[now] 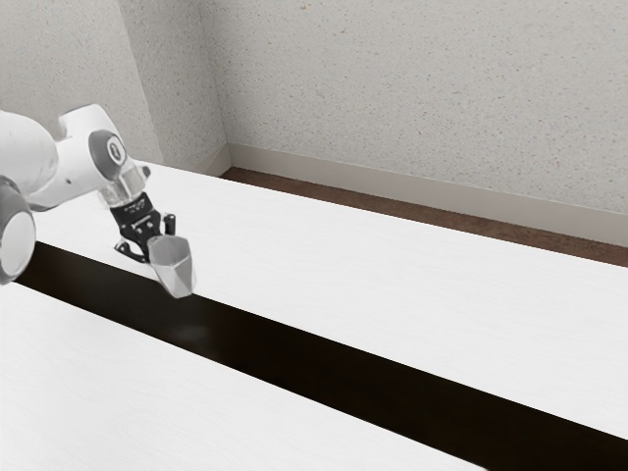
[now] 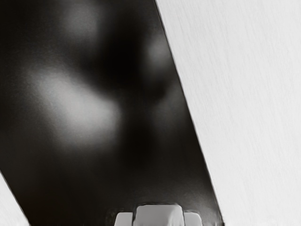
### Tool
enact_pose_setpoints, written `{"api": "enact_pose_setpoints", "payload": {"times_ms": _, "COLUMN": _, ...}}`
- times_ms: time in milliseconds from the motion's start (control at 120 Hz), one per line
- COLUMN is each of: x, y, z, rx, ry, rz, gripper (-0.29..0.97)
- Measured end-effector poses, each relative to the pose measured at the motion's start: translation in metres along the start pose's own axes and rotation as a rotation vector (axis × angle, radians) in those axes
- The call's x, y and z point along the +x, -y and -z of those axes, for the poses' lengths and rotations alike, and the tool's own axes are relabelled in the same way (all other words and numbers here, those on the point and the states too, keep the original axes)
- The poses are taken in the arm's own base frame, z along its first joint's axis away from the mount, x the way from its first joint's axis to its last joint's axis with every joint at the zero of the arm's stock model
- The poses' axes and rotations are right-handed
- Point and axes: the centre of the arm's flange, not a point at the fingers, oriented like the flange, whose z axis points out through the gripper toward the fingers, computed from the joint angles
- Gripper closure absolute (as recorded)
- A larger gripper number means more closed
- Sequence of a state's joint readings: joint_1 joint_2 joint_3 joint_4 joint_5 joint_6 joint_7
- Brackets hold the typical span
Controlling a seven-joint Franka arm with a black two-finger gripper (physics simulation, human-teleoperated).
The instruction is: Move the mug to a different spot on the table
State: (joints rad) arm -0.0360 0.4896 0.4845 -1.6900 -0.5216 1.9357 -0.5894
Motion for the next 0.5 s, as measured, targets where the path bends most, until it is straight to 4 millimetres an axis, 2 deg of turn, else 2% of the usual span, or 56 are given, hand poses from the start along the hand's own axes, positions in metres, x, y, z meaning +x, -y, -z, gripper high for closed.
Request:
{"api": "enact_pose_setpoints", "payload": {"times_ms": 308, "x": -0.054, "y": -0.047, "z": -0.054, "rx": -0.008, "ry": 0.069, "rz": -0.077, "gripper": 0.79}}
{"api": "enact_pose_setpoints", "payload": {"times_ms": 392, "x": -0.065, "y": -0.047, "z": -0.07, "rx": -0.005, "ry": 0.114, "rz": -0.072, "gripper": 0.79}}
{"api": "enact_pose_setpoints", "payload": {"times_ms": 500, "x": -0.073, "y": -0.044, "z": -0.079, "rx": 0.014, "ry": 0.167, "rz": -0.064, "gripper": 0.79}}
